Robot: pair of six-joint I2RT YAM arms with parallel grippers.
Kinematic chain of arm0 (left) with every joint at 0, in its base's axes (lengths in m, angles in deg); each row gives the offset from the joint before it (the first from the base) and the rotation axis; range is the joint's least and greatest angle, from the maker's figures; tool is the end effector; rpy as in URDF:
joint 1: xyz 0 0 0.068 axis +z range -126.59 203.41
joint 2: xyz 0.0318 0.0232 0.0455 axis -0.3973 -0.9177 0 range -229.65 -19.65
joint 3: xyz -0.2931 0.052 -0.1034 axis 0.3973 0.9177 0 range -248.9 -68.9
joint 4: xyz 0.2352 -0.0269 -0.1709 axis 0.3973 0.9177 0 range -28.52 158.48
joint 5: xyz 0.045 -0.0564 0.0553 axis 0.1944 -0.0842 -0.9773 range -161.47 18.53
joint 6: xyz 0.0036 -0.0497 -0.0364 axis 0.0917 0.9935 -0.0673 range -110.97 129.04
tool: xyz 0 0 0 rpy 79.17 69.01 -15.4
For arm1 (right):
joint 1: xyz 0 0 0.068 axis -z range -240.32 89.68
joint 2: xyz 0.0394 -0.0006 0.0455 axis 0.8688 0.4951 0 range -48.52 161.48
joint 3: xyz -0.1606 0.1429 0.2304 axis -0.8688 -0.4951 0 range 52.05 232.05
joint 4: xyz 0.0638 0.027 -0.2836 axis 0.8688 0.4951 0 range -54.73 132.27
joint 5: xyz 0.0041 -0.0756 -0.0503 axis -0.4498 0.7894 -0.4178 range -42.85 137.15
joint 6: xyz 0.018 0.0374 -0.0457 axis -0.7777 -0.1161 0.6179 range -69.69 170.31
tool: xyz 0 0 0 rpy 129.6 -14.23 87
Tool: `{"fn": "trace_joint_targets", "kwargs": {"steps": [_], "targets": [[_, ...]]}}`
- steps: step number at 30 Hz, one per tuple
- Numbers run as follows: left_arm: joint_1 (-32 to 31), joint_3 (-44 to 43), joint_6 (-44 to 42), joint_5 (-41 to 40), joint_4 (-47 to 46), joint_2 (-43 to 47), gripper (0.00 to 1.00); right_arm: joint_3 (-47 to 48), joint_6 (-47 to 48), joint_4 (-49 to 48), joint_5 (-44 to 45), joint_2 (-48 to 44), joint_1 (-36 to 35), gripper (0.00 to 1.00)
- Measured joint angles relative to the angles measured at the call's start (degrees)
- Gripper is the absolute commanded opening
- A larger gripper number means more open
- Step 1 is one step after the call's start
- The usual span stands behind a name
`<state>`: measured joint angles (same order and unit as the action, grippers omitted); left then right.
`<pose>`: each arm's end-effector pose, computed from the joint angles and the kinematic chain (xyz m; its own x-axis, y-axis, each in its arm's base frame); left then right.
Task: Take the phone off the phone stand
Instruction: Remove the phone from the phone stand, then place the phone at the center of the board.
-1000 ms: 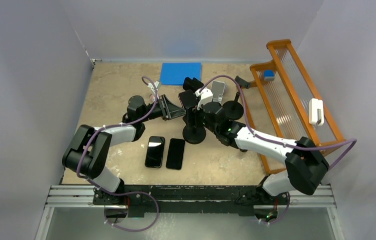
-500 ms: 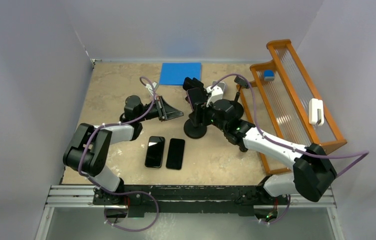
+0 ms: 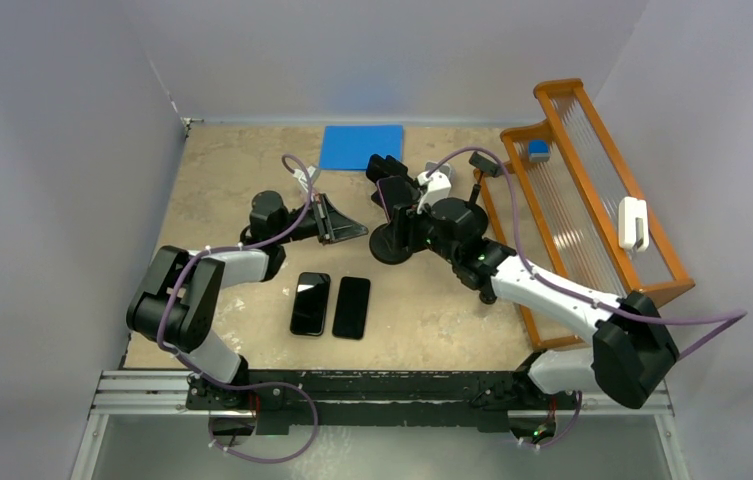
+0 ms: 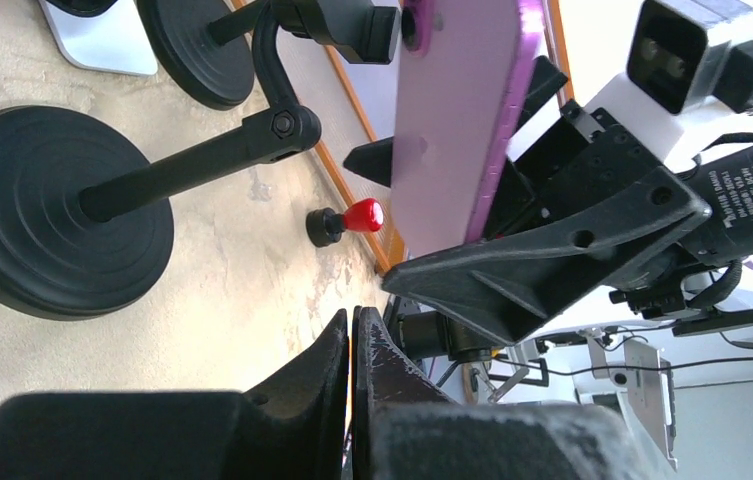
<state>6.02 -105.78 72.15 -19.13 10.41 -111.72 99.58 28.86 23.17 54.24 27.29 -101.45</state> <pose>0.3143 -0.1370 0.2201 -0.8660 -0.2998 -0.4003 0.3621 0.1761 -0.9153 0.2544 0.2146 0.2996 -0.4015 0.1313 -0.9064 -0.4476 0.8353 0.3193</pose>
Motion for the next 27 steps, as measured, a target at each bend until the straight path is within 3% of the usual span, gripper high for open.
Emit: {"fn": "trace_joint_targets", "kwargs": {"steps": [3, 9, 15, 21, 27], "targets": [[0.0, -0.02, -0.66, -0.07, 1.11, 0.09, 0.06, 0.0, 0.09, 0.46, -1.07, -1.42, 0.0, 0.0], [0.0, -0.44, -2.75, -0.46, 6.51, 2.21, 0.37, 0.04, 1.18, 2.54, -4.15, -4.96, -0.28, 0.0], [0.0, -3.15, -7.34, -3.17, 15.52, 10.21, 0.59, 0.81, 4.24, 5.05, -9.03, -10.03, -1.42, 0.0], [0.0, -3.48, -15.04, -10.19, 25.14, 22.71, 0.69, 2.73, 8.74, 7.63, -8.87, -15.34, -8.83, 0.0], [0.02, -5.03, -24.24, -21.7, 36.57, 34.49, 0.76, 3.39, 11.69, 9.27, -2.84, -18.43, -17.18, 0.0]]}}
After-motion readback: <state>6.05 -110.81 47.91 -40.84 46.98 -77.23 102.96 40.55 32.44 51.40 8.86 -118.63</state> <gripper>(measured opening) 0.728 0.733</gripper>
